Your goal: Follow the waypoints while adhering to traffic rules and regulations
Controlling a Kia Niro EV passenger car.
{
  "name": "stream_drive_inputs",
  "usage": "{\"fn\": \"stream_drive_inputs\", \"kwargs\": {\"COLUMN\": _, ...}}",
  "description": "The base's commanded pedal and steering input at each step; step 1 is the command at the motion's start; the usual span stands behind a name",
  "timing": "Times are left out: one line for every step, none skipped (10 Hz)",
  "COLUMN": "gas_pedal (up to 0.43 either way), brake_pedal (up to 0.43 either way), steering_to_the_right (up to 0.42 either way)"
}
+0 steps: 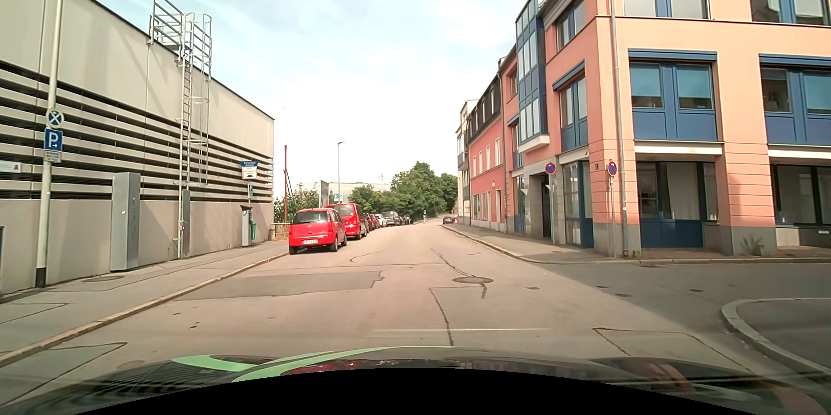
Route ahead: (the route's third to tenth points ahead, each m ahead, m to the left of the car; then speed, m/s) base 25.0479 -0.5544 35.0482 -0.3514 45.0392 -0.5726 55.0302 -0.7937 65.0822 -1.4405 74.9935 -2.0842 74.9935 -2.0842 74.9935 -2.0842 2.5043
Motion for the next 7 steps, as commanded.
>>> {"fn": "stream_drive_inputs", "kwargs": {"gas_pedal": 0.000, "brake_pedal": 0.152, "steering_to_the_right": 0.005}}
{"fn": "stream_drive_inputs", "kwargs": {"gas_pedal": 0.000, "brake_pedal": 0.146, "steering_to_the_right": 0.005}}
{"fn": "stream_drive_inputs", "kwargs": {"gas_pedal": 0.000, "brake_pedal": 0.146, "steering_to_the_right": 0.005}}
{"fn": "stream_drive_inputs", "kwargs": {"gas_pedal": 0.000, "brake_pedal": 0.146, "steering_to_the_right": 0.005}}
{"fn": "stream_drive_inputs", "kwargs": {"gas_pedal": 0.000, "brake_pedal": 0.146, "steering_to_the_right": 0.005}}
{"fn": "stream_drive_inputs", "kwargs": {"gas_pedal": 0.000, "brake_pedal": 0.146, "steering_to_the_right": 0.005}}
{"fn": "stream_drive_inputs", "kwargs": {"gas_pedal": 0.000, "brake_pedal": 0.146, "steering_to_the_right": 0.005}}
